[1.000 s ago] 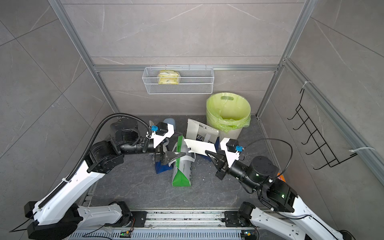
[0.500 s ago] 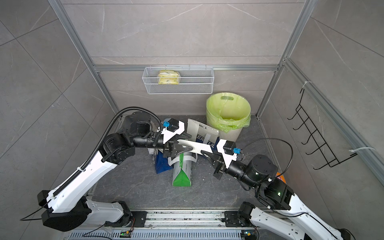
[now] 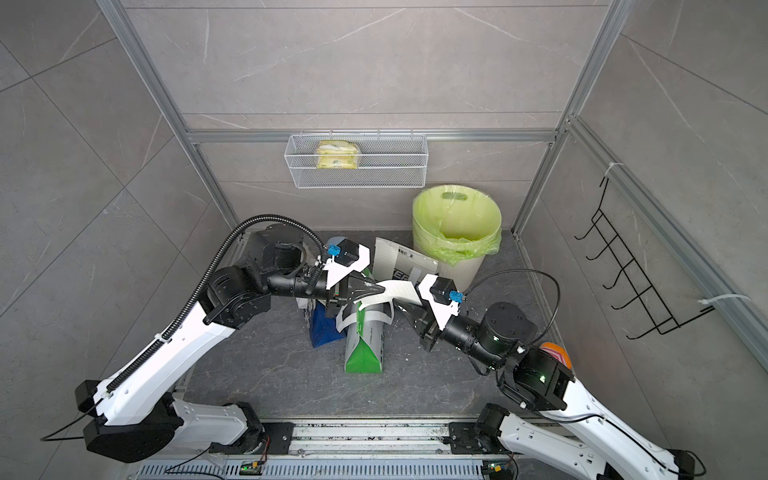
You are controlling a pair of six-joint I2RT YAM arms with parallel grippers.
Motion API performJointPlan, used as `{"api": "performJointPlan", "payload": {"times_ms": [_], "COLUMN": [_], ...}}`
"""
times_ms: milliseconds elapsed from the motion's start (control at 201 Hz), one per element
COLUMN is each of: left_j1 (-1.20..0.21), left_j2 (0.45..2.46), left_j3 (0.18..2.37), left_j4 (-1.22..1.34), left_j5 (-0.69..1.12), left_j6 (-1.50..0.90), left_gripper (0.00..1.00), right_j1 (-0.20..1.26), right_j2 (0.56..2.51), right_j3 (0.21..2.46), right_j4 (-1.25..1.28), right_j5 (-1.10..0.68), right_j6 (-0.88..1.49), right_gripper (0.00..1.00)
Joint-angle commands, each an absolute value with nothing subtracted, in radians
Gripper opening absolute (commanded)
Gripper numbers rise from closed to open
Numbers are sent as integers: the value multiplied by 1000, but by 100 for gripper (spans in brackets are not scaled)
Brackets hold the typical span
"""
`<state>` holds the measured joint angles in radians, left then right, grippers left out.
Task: Shred takeout receipts and throw away
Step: Shred the takeout receipt.
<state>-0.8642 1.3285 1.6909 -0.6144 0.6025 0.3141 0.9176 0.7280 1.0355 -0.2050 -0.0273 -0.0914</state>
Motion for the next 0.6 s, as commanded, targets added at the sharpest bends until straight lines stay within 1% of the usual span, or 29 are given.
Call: {"api": "performJointPlan", "payload": {"times_ms": [0,35,65,110,219,294,373,473,592], "left_j1": [-862,-863,-862,-862,-864,-867,-869,-870,-870], "left_j2": [1339,1346,1356,1371,1414,1440,1452,1457,1454], "left_j3": [1756,1770,1784,1806,1853,1874,1872,1864,1860], "left_j4": [-676,-701,-721,-771,-887,-955,-985,-984,-966], "left_j5": [554,530,510,476,424,412,387,378,413], "left_j6": [350,365,380,408,489,556,619,661,684], "left_gripper": [0,0,0,0,0,0,0,0,0], "right_j1": [915,914,915,915,914,915,914,913,895], "right_j2": [719,726,734,749,802,833,856,907,962], "right_j3": [1037,1048,1069,1099,1171,1207,1240,1325,1395], "right_j4": [-210,-227,-258,-311,-486,-559,-542,-601,-656], "right_j5": [20,16,10,-3,-53,-48,-21,-22,-51], "right_j6": [-134,-169,-192,-244,-509,-630,-663,-700,-691], "right_gripper": [84,90,92,93,93,93,94,93,86]}}
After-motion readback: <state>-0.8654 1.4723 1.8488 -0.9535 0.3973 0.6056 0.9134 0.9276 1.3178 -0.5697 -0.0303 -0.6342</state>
